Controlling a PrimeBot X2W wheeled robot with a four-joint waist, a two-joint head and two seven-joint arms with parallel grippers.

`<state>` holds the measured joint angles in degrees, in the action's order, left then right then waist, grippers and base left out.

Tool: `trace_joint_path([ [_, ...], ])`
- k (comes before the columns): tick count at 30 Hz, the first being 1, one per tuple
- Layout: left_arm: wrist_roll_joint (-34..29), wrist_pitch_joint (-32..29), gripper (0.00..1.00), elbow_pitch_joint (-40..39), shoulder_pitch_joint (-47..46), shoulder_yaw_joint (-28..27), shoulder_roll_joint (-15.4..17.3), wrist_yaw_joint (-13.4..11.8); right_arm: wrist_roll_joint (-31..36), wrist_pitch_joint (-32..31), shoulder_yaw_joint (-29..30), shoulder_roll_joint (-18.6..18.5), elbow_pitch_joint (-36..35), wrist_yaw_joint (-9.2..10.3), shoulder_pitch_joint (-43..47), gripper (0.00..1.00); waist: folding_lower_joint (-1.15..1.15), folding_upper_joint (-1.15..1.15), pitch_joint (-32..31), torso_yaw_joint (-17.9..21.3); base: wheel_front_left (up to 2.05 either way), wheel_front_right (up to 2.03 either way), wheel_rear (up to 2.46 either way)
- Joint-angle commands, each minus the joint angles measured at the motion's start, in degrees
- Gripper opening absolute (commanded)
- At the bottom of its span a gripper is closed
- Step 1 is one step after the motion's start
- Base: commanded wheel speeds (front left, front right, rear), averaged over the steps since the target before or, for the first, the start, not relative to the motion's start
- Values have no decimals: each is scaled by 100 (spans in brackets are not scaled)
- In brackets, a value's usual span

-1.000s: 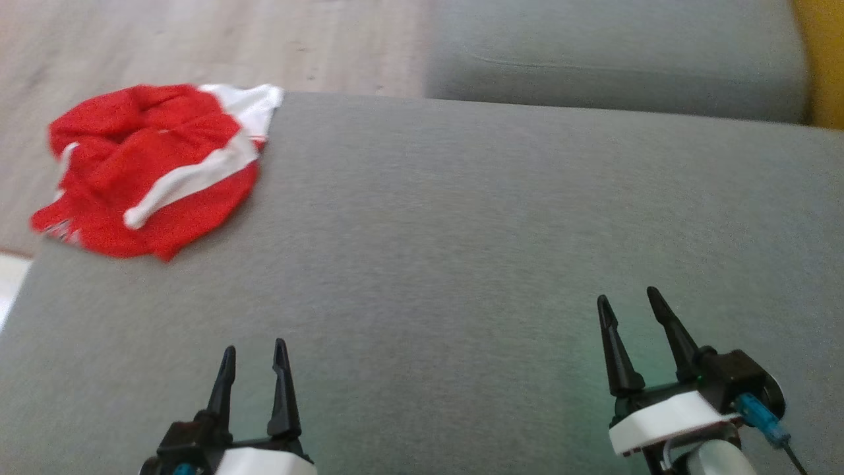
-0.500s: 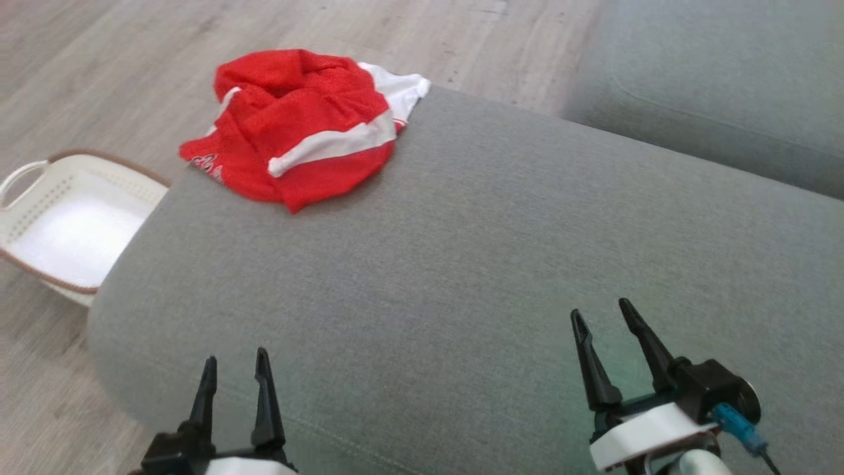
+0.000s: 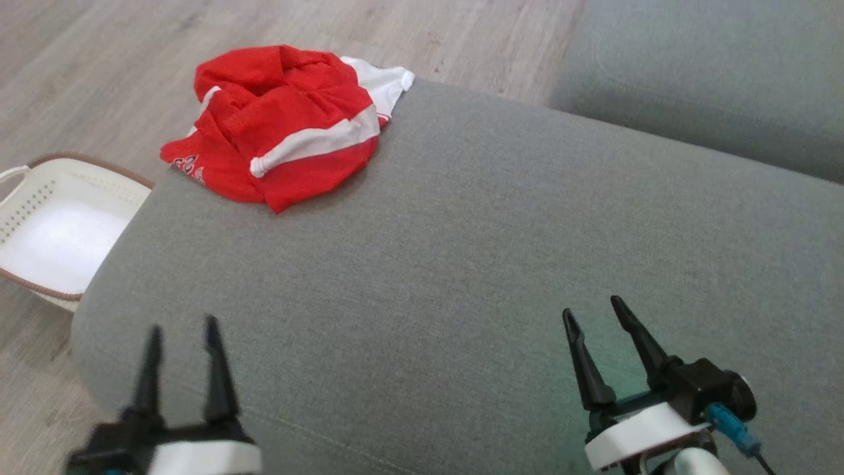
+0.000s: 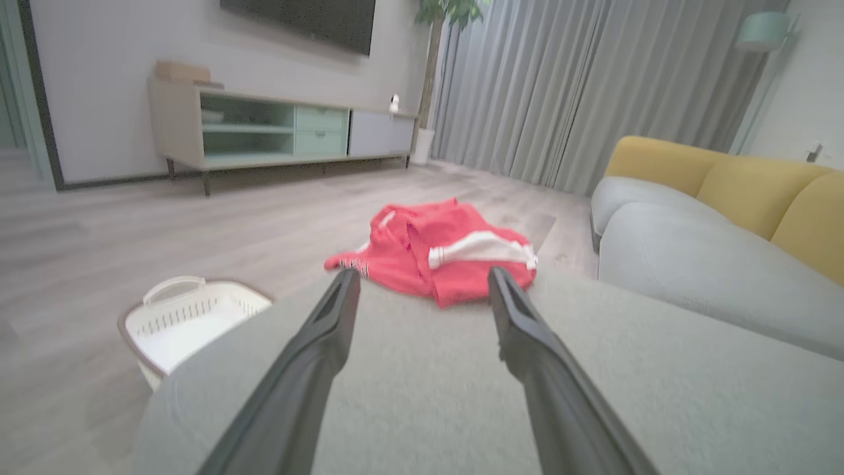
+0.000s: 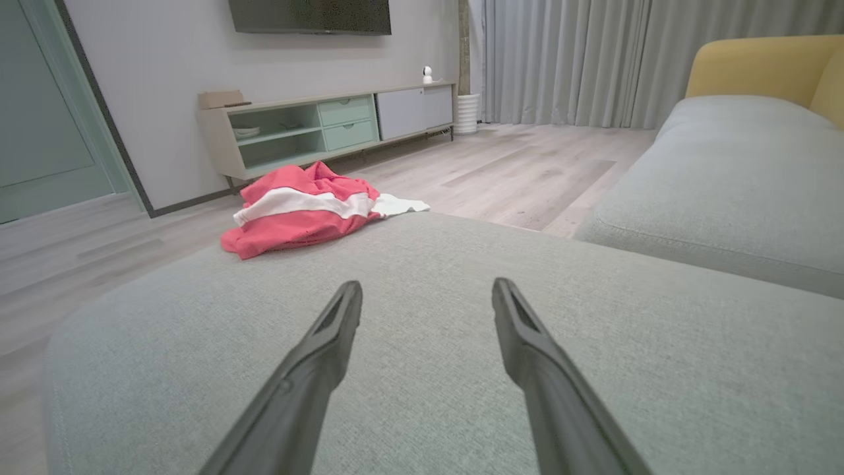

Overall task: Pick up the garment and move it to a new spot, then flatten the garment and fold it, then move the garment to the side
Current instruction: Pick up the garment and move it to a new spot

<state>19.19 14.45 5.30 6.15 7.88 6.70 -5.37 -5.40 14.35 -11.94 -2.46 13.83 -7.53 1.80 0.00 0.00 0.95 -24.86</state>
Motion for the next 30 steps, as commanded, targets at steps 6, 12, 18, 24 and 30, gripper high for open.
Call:
trace_joint_path([
  [6, -53, -481, 100, -1386, -869, -658, 760, -50, 330, 47, 95, -42, -371, 4, -451, 100, 0, 0, 481, 181, 0, 0, 0],
  [12, -110, -1225, 100, -1414, -2551, -1082, 1856, 258, 835, -227, 122, -42, -671, 4, -892, 100, 0, 0, 1165, 460, 0, 0, 0],
  [18, 83, -1842, 100, -140, -4289, -829, 2271, 760, 1355, -565, 62, -42, -1060, 4, -1416, 100, 0, 0, 1882, 727, 0, 0, 0],
  [24, 347, -2347, 100, 1388, -4964, -340, 2153, 1095, 1525, -780, 8, -42, -1468, 4, -1773, 100, 0, 0, 2471, 995, 0, 0, 0],
  [30, 527, -2601, 100, 2423, -5130, 121, 2087, 1239, 1639, -948, 54, -119, -1781, 4, -1832, 100, 0, 0, 2950, 1138, 0, 0, 0],
])
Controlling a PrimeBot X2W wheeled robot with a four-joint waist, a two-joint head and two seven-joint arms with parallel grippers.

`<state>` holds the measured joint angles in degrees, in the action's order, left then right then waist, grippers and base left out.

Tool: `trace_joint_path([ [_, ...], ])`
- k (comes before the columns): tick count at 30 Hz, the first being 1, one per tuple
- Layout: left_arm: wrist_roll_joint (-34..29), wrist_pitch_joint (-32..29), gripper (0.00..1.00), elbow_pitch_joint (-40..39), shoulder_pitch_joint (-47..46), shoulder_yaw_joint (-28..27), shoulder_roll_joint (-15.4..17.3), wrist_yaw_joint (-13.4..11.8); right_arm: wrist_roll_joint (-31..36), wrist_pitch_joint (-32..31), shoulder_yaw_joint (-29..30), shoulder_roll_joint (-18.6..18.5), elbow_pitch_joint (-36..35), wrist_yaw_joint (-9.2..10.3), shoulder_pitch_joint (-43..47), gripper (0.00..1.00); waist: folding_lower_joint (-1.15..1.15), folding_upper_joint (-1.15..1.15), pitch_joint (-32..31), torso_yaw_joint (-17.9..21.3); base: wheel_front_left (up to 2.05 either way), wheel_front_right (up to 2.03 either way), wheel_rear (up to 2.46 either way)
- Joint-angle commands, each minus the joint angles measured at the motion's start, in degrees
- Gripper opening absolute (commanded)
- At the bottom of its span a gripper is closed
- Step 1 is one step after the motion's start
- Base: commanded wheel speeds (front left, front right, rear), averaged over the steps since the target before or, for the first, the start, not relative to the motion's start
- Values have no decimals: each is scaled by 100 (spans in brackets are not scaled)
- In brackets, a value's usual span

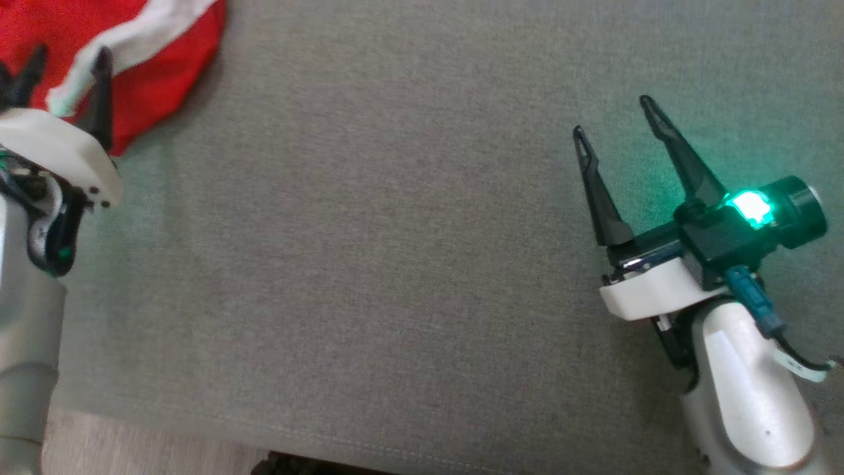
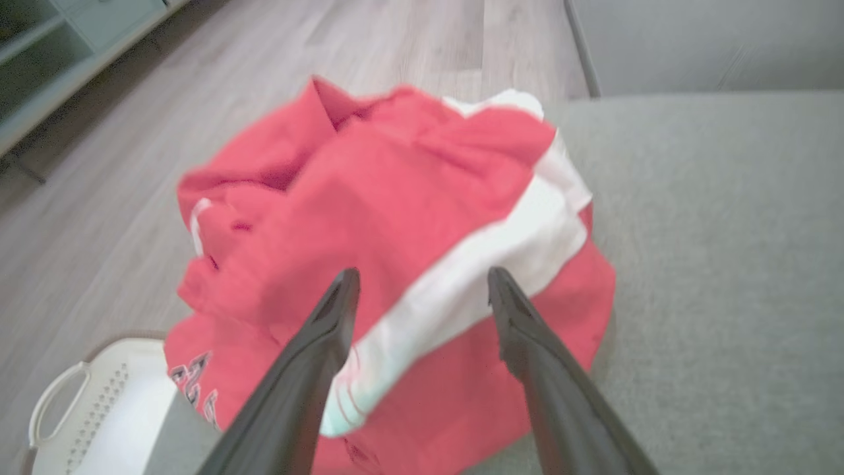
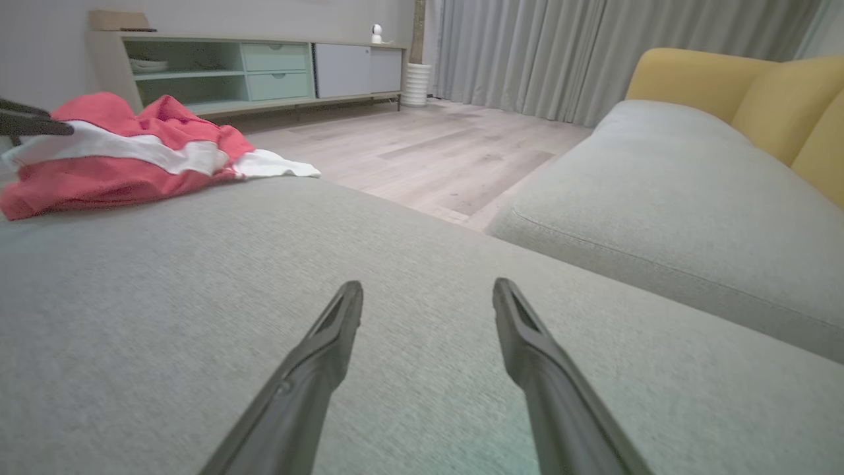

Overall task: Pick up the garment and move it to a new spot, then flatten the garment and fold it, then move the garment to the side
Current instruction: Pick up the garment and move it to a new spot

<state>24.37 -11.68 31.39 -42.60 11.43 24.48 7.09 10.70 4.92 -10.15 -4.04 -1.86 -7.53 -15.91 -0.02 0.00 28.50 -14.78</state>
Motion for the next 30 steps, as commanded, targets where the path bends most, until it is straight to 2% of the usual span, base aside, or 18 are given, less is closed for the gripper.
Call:
trace_joint_path([
  [1, -4, -4, 100, -69, -283, -145, 332, 4, 40, -21, -102, 26, -251, 4, -55, 100, 2, 0, 256, 144, 0, 0, 0],
  [7, 15, 115, 100, 562, -522, 9, 452, 19, 76, -25, 20, 9, -408, 4, 1, 100, 2, 0, 472, 205, 0, 0, 0],
  [8, -1, 155, 88, 662, -561, 14, 474, 18, 79, -19, 22, 13, -417, 4, 12, 100, 2, 0, 484, 212, 0, 0, 0],
  [10, 6, 212, 31, 838, -637, 39, 480, 21, 77, -7, 29, 22, -418, 4, 30, 100, 2, 0, 486, 216, 0, 0, 0],
  [11, 4, 276, 8, 894, -681, 55, 491, 23, 74, 3, 41, 27, -412, 4, 37, 100, 2, 0, 475, 212, 0, 0, 0],
  [12, -12, 358, 0, 935, -729, 71, 513, 24, 69, 20, 58, 33, -402, 4, 43, 100, 2, 0, 456, 208, 0, 0, 0],
  [21, -89, 769, 0, 879, -1027, 279, 804, 35, -41, 214, 129, 90, -99, 4, 114, 100, 2, 0, -105, 161, 0, 0, 0],
  [30, -268, 686, 0, -23, -1335, 600, 1072, 37, -526, 580, 224, 114, 455, 4, 331, 100, 2, 0, -1076, 373, 0, 0, 0],
])
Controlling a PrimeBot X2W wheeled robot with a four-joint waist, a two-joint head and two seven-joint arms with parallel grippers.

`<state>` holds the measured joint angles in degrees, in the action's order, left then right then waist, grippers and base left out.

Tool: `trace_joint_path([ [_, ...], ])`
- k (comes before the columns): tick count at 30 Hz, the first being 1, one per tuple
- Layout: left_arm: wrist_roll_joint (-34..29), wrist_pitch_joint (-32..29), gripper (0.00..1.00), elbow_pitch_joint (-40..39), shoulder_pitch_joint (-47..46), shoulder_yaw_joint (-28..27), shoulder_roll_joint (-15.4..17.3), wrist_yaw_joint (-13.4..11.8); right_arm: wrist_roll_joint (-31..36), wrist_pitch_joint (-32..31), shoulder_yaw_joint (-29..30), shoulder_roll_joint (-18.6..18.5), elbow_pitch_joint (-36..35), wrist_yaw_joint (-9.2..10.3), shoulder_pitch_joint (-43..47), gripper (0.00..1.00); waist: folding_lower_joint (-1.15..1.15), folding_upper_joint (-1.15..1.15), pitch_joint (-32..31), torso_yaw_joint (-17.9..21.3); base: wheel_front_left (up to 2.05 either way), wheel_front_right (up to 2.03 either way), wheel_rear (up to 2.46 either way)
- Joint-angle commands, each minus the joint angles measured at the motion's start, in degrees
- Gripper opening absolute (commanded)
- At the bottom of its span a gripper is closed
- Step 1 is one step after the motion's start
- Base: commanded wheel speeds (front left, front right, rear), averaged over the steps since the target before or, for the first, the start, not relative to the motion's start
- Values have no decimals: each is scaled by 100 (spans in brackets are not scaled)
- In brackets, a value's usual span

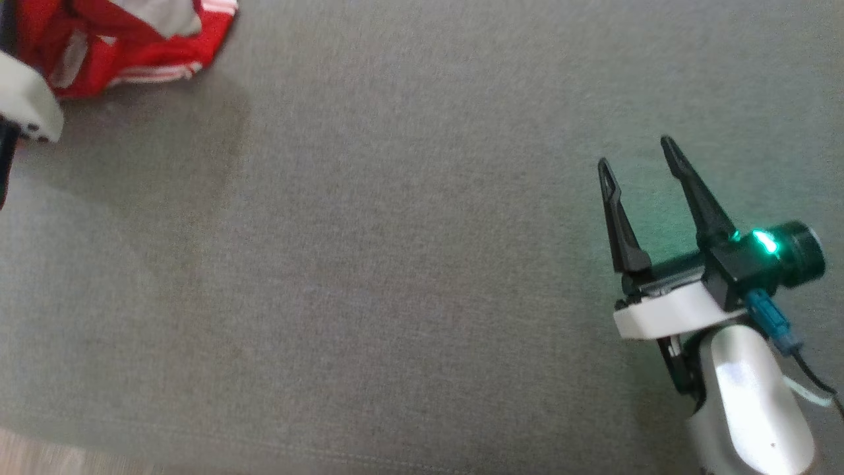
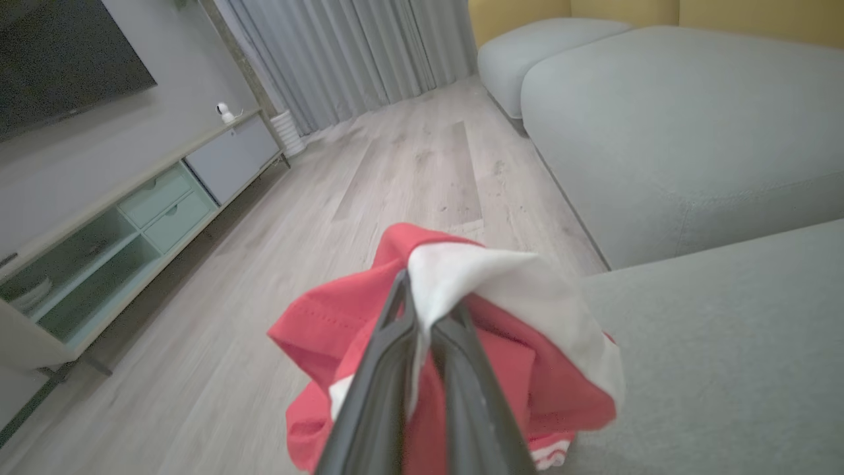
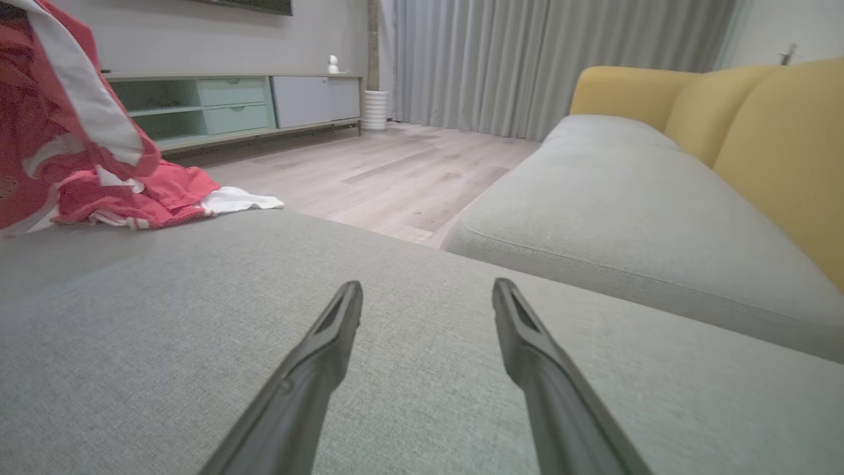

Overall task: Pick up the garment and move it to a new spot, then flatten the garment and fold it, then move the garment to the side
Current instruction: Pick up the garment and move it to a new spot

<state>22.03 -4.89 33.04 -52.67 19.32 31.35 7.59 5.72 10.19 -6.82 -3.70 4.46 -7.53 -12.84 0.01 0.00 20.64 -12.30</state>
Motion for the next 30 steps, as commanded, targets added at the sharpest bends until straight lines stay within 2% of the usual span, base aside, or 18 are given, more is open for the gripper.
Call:
trace_joint_path([
  [1, -36, -55, 0, -331, -366, -147, 383, -12, -107, 91, -102, 80, -116, 4, 60, 100, -1, 0, -404, 176, 0, 0, 0],
  [4, -109, -226, 0, -809, -532, -23, 360, -31, -320, 202, -21, 80, 55, 4, 161, 100, -1, 0, -702, 340, 0, 0, 0],
  [9, -90, -517, 0, -1399, -679, 164, 66, -92, -573, 327, -8, 81, 288, 4, 272, 100, -1, 0, -1058, 617, 0, 0, 0],
  [14, 99, -893, 0, -2062, -743, 554, -589, -94, -826, 420, -70, 81, 471, 4, 335, 100, -1, 0, -1278, 1003, 0, 0, 0],
  [19, 271, -979, 0, -2491, -649, 947, -1362, -195, -959, 461, -60, 81, 555, 4, 275, 100, -1, 0, -1163, 1371, 0, 0, 0],
  [24, 327, -744, 0, -2406, -143, 1336, -1901, -316, -1040, 476, -36, 81, 581, 4, 166, 100, -1, 0, -826, 1702, 0, 0, 0],
  [30, 140, -37, 0, -1516, 704, 1572, -1997, -567, -1084, 479, 30, 82, 482, 4, 76, 100, -1, 0, -433, 1969, 0, 0, 0],
])
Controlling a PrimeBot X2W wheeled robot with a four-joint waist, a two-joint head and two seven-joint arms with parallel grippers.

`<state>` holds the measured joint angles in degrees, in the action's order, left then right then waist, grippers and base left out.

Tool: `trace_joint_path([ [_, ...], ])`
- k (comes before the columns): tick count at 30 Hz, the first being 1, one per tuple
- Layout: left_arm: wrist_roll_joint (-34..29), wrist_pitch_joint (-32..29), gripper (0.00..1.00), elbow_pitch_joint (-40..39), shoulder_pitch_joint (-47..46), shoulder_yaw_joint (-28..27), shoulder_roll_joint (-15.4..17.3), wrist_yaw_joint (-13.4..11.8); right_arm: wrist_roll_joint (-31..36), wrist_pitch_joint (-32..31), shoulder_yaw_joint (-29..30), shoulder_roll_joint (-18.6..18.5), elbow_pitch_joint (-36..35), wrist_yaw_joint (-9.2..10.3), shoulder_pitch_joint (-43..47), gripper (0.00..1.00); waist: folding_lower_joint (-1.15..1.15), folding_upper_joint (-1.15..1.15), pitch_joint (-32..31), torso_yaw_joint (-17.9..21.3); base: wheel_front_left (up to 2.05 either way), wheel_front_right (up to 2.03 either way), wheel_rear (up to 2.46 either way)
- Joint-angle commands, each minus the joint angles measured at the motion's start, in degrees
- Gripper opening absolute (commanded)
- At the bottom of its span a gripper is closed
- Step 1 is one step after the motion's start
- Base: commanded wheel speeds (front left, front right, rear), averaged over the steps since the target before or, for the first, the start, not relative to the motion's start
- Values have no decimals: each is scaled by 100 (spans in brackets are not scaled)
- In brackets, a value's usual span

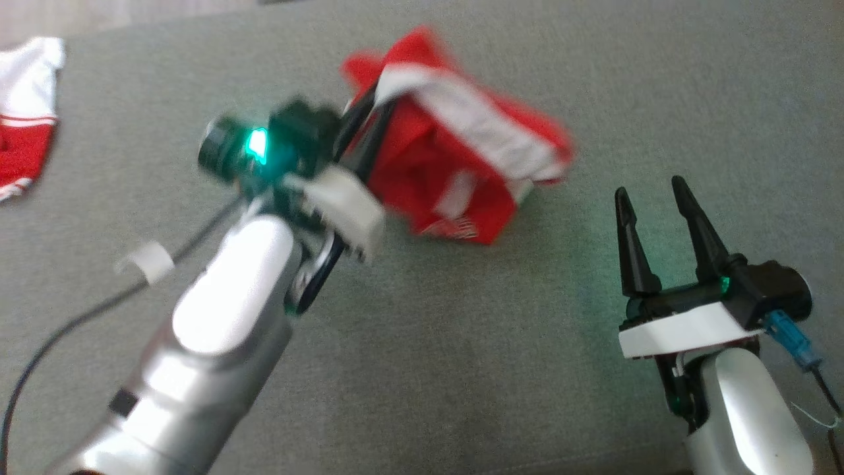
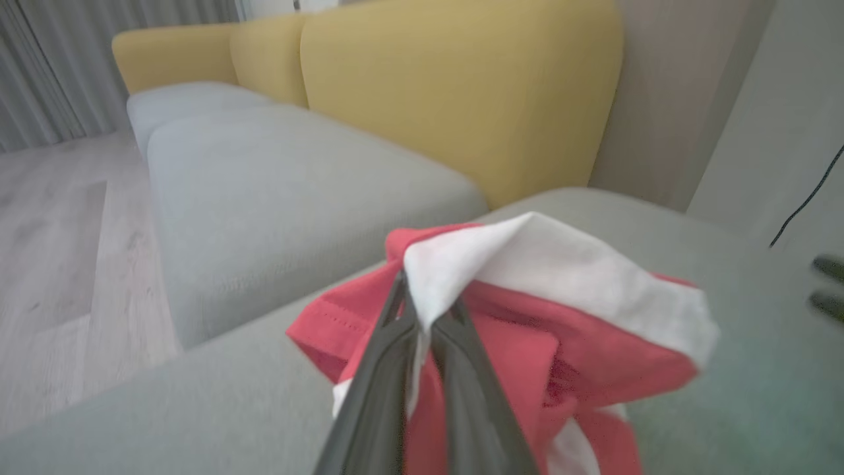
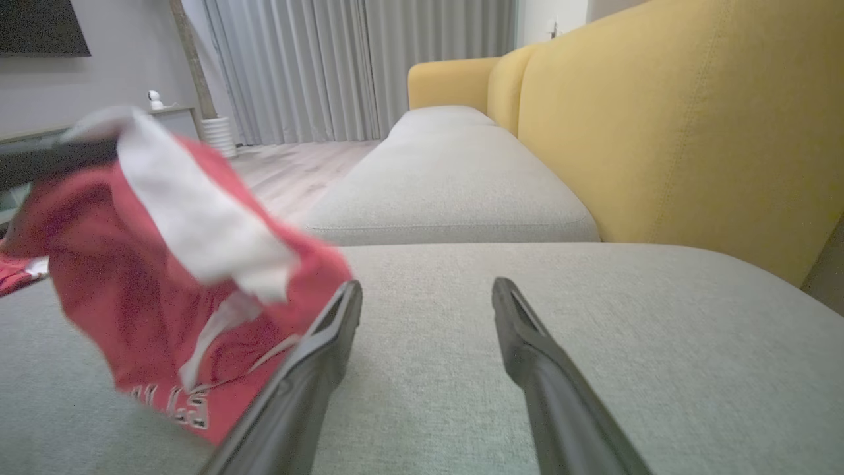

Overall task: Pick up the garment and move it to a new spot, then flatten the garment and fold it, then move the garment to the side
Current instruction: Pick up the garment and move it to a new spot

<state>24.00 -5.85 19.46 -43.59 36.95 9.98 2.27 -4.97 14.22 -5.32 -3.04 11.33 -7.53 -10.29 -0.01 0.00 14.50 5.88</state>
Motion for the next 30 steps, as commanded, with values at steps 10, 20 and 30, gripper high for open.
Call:
trace_joint_path([
  [10, -324, 1033, 100, 1455, 229, -5, 135, -207, 13, 77, 2, 16, -300, 4, -261, 100, 1, 0, 559, 230, 0, 0, 0],
  [20, -125, 1693, 100, 1673, 358, -116, -54, -225, 113, 77, 92, 16, -202, 4, -194, 100, 1, 0, 126, -52, 0, 0, 0],
  [30, 419, 1969, 100, 868, 1602, -615, 141, -590, 126, 77, 236, 16, -61, 4, 193, 100, 1, 0, -731, -301, 0, 0, 0],
])
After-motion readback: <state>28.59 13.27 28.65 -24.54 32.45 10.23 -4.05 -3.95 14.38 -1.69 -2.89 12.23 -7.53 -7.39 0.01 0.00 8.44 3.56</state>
